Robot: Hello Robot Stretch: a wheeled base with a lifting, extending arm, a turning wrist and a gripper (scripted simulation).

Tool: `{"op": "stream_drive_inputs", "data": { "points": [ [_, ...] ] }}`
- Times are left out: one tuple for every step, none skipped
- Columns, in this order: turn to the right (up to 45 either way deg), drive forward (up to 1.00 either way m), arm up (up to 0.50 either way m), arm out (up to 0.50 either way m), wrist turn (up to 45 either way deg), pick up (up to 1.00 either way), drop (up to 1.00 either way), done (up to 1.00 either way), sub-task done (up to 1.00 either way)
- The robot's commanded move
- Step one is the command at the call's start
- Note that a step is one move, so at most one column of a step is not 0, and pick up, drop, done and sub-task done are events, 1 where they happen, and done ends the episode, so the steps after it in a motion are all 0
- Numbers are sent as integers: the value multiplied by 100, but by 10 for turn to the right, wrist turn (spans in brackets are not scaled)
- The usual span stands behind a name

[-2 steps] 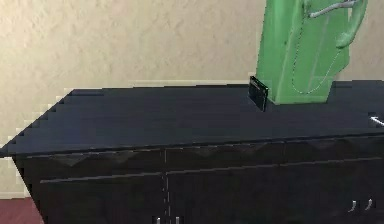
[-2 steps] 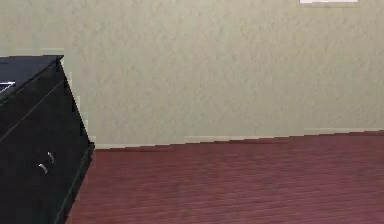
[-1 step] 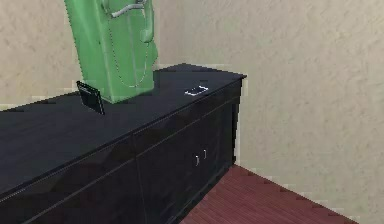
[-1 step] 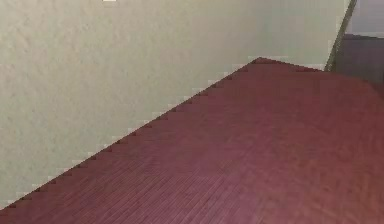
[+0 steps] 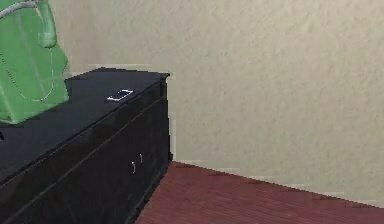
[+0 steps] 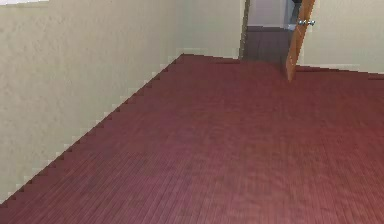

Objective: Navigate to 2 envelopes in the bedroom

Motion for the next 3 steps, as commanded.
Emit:
{"op": "stream_drive_inputs", "data": {
  "points": [
    [0,35,0,0,0,0,0,0,0],
    [-450,0,0,0,0,0,0,0,0],
    [-180,0,0,0,0,0,0,0,0]
  ]
}}
